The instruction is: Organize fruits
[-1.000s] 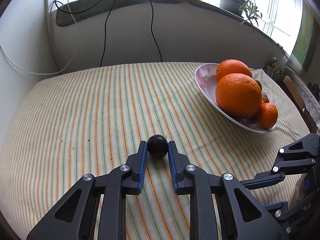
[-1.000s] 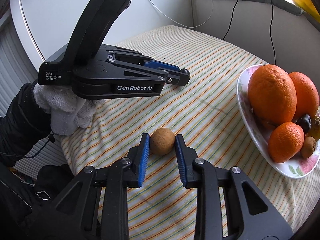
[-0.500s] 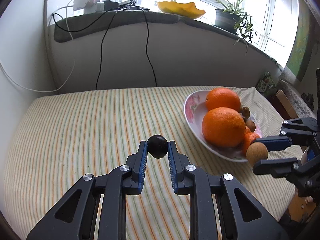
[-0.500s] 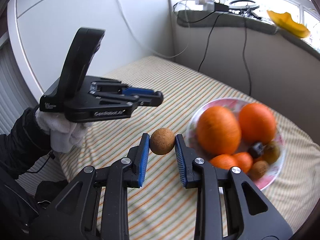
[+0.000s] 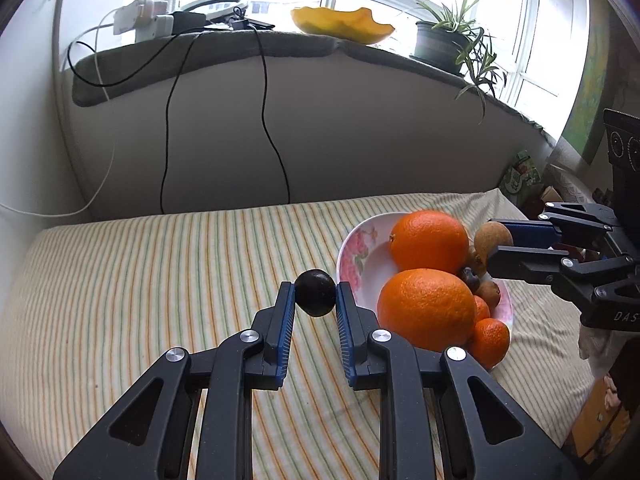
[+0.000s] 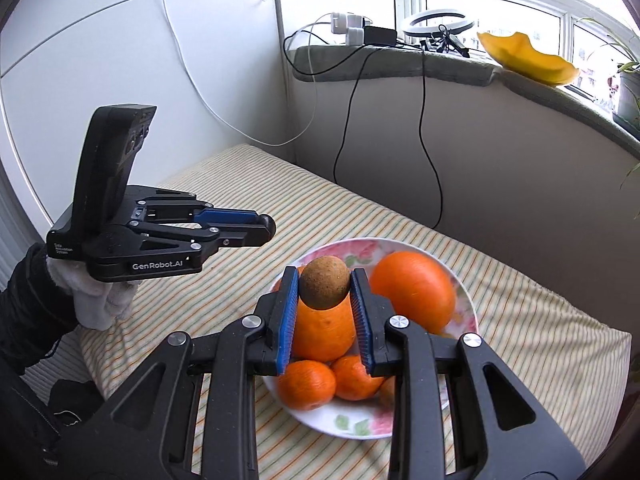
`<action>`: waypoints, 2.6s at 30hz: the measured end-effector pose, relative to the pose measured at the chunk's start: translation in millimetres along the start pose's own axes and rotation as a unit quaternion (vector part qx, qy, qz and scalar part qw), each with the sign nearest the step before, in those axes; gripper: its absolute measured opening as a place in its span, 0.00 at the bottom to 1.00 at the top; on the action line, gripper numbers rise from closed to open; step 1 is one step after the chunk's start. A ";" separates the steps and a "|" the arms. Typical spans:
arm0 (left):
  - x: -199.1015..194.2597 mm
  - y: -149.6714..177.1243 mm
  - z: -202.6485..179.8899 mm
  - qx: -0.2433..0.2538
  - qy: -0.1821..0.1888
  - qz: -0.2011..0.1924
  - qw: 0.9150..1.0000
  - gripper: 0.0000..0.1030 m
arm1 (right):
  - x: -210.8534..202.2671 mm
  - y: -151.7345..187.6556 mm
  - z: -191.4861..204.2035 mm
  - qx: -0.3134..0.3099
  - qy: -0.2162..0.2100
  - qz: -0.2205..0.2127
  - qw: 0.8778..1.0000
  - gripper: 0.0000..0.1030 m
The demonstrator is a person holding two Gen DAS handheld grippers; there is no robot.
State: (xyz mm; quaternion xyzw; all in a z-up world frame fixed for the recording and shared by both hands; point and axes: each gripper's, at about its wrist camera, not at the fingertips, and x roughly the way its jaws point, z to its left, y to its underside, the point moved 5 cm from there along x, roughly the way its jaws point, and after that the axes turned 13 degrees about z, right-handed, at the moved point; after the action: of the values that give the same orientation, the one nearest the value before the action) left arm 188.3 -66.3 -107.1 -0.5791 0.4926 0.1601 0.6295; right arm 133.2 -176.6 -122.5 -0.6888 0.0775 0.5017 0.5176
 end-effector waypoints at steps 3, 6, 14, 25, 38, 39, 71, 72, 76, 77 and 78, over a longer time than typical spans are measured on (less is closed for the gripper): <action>3.2 -5.8 -4.7 0.006 0.003 0.000 1.000 0.18 | 4.2 -5.8 -7.4 0.002 0.001 0.002 1.000 0.26; 7.8 -11.6 -8.0 0.010 0.008 0.001 1.000 0.18 | 10.7 -12.3 -12.0 -0.003 0.001 0.006 1.000 0.26; 17.3 -21.1 -13.0 0.012 0.024 0.007 1.000 0.18 | 26.3 -24.4 -19.6 -0.010 0.003 0.016 1.000 0.26; 19.3 -25.4 -21.0 0.025 0.029 0.009 0.999 0.19 | 33.2 -27.8 -25.7 -0.008 -0.001 0.022 1.000 0.26; 18.1 -27.0 -24.3 0.031 0.027 0.005 0.999 0.30 | 22.7 -25.5 -25.0 -0.007 0.010 0.013 1.000 0.41; 17.4 -26.8 -24.6 0.032 0.026 0.004 0.999 0.30 | 21.4 -25.4 -25.2 -0.007 0.011 0.012 1.000 0.41; -30.5 -1.9 -41.2 0.020 -0.035 -0.029 0.999 0.77 | -30.8 13.0 -27.2 0.092 0.020 -0.029 0.995 0.79; -32.3 0.1 -41.6 0.017 -0.036 -0.031 0.999 0.77 | -32.7 15.3 -26.2 0.095 0.021 -0.031 0.995 0.79; -39.1 8.0 -43.2 0.010 -0.040 -0.037 0.998 0.77 | -43.7 26.1 -22.4 0.111 0.026 -0.045 0.992 0.79; -40.6 10.5 -44.0 0.009 -0.042 -0.038 0.998 0.77 | -46.4 28.6 -21.6 0.116 0.028 -0.049 0.992 0.79; -42.0 12.7 -44.5 0.007 -0.044 -0.039 0.998 0.77 | -49.0 31.1 -20.9 0.120 0.029 -0.053 0.991 0.84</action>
State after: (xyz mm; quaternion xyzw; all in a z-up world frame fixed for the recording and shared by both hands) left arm 139.7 -86.7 -73.5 -0.5857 0.4427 0.1575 0.6604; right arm 102.8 -227.4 -105.3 -0.6389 0.1158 0.4406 0.6199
